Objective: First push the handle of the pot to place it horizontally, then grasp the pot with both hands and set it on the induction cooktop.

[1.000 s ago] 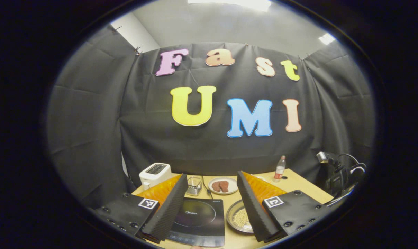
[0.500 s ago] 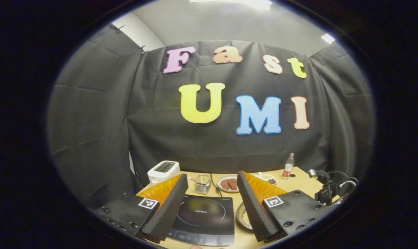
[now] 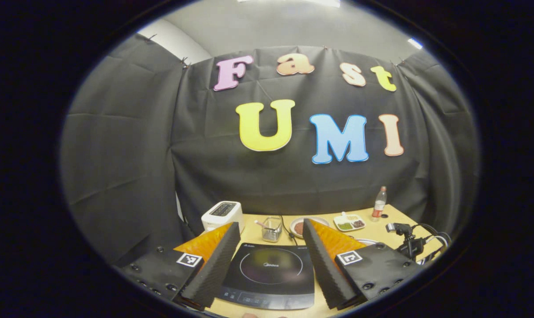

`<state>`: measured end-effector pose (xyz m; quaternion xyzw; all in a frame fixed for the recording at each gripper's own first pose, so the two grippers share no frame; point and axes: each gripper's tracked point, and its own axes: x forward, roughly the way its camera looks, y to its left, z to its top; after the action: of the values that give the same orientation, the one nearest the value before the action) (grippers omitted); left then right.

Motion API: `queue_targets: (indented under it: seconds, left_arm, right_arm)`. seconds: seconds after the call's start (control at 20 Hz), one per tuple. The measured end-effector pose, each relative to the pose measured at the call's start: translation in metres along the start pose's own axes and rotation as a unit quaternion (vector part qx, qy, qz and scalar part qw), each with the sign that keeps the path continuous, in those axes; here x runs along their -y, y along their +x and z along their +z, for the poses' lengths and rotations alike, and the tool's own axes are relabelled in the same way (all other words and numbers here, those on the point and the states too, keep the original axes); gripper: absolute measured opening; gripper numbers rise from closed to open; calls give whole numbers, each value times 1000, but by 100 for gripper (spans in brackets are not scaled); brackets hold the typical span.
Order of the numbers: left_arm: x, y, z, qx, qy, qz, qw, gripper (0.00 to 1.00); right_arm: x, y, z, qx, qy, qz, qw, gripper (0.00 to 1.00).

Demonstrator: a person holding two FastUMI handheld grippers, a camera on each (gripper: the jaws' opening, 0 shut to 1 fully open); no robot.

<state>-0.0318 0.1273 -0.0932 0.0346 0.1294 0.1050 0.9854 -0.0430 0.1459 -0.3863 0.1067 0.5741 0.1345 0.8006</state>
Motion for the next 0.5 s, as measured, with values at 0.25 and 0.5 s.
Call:
queue_targets:
  seconds: [0.25,0.5]
  left_arm:
    - [-1,3,3,-3,1,-1,1000,92]
    - [11,11,3,-7,2,-12,1000,94]
  right_arm:
    - [12,16,-3,-10,27,-2,1000,3]
    - [14,19,0,-6,40,6,999,1]
